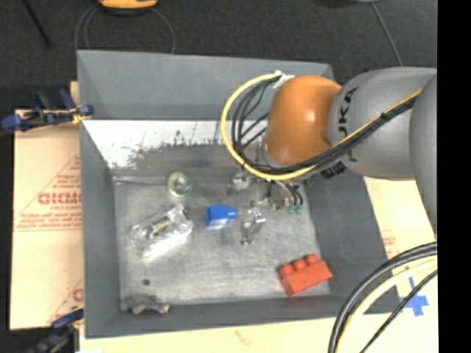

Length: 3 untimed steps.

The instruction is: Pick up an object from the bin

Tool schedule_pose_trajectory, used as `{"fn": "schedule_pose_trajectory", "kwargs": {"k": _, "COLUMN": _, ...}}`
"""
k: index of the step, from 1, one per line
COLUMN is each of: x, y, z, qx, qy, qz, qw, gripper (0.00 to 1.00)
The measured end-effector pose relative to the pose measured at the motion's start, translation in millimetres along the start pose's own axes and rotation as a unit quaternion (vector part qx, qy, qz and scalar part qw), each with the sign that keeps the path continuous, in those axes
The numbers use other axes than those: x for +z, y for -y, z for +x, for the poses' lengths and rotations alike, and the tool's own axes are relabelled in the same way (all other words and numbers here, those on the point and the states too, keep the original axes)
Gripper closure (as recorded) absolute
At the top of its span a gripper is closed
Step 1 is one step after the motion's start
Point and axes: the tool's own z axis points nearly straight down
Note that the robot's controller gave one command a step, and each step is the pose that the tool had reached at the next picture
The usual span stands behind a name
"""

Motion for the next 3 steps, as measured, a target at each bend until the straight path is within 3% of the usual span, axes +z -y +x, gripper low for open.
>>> {"fn": "schedule_pose_trajectory", "kwargs": {"k": 1, "x": 62, "y": -66, "z": -41.2, "qx": -0.03, "qy": 0.0034, "qz": 0.001, "qw": 0.9996, "gripper": 0.0}}
{"fn": "schedule_pose_trajectory", "kwargs": {"k": 2, "x": 59, "y": -15, "z": 11.8, "qx": -0.053, "qy": 0.0072, "qz": 0.0, "qw": 0.9986, "gripper": 0.0}}
{"fn": "schedule_pose_trajectory", "kwargs": {"k": 3, "x": 57, "y": -17, "z": 9.2, "qx": -0.054, "qy": 0.0076, "qz": 0.0, "qw": 0.9985, "gripper": 1.0}}
